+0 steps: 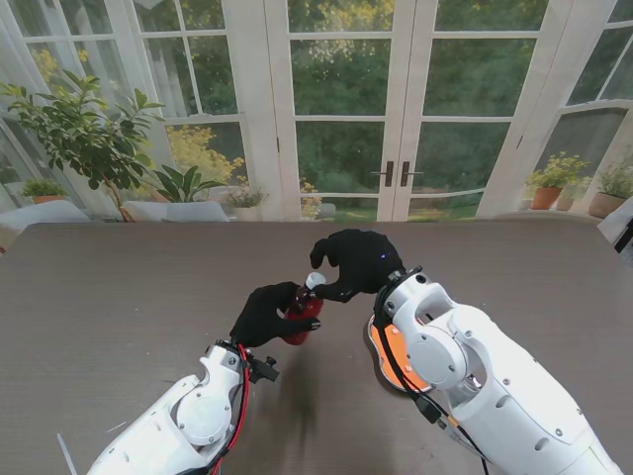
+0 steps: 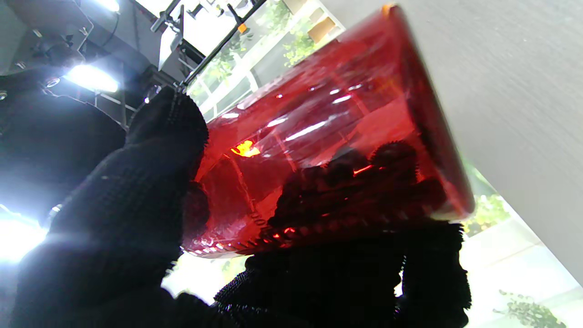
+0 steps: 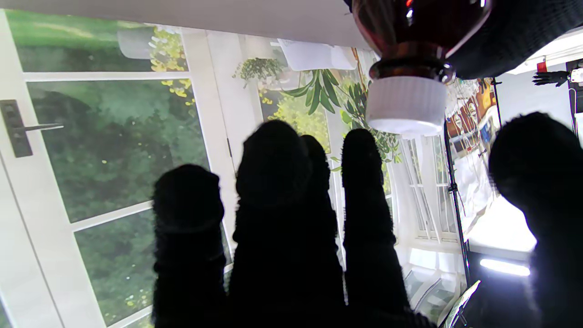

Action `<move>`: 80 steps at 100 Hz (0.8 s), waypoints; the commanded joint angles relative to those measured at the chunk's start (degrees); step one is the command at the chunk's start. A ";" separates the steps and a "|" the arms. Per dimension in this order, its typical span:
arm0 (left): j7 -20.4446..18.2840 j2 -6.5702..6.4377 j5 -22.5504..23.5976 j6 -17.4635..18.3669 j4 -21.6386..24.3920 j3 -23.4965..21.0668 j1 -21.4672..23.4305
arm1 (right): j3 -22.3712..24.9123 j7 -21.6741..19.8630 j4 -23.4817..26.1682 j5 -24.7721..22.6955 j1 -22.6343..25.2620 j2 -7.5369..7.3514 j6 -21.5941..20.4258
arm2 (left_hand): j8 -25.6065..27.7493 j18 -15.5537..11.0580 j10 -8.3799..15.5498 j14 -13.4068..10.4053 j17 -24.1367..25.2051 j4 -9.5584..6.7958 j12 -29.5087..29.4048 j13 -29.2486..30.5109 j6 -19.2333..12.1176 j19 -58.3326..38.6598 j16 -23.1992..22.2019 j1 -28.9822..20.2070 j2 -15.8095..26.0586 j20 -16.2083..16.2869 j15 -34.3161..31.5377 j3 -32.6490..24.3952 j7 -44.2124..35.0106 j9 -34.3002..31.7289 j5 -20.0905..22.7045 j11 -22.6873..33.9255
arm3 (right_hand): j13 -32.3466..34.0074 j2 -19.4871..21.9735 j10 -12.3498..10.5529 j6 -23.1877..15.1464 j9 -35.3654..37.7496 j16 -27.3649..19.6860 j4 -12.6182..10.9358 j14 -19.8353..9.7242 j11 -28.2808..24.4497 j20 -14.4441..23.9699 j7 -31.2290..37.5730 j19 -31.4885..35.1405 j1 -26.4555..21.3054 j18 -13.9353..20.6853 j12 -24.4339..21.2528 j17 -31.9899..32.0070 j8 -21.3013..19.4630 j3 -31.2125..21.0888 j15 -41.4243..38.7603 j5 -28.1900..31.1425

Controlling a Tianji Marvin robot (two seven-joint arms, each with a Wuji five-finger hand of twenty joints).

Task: Collect the cotton balls from the tray into a sample bottle

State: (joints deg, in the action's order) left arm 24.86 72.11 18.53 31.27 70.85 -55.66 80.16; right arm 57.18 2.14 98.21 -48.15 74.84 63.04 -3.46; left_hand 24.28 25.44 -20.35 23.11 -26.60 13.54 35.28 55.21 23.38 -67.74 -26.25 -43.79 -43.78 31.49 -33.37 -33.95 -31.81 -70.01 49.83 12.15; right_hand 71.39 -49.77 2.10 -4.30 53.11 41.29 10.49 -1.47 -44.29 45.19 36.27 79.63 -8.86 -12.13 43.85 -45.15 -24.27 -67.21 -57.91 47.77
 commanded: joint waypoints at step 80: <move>-0.56 -0.21 1.42 0.62 1.63 -0.61 0.80 | -2.08 -1.90 -0.86 -0.77 -2.02 -0.16 -1.37 | 2.96 -1.85 6.98 0.32 -0.50 -3.59 2.01 2.42 -12.45 -1.43 -1.23 -13.81 9.93 0.54 -1.59 -13.69 -14.00 -6.08 8.40 6.54 | 4.30 -1.12 -3.64 -3.08 10.56 2.51 8.93 -2.62 -0.99 -0.24 11.11 5.19 -6.96 1.42 1.88 -3.43 4.52 -2.81 -10.56 11.73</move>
State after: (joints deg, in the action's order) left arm 25.23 71.83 19.96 31.97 71.92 -56.05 80.87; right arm 55.44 1.19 97.43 -48.91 72.88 62.90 -4.07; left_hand 24.46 25.49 -20.40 23.12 -26.64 13.55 35.32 55.23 23.42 -67.75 -26.26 -43.79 -43.78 31.49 -33.38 -33.95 -31.88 -70.01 49.84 12.35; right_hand 72.86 -49.72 0.15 -5.17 62.18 43.31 16.14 -2.35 -45.22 45.19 42.35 81.72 -14.27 -12.05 45.05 -47.97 -22.93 -68.30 -66.49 57.18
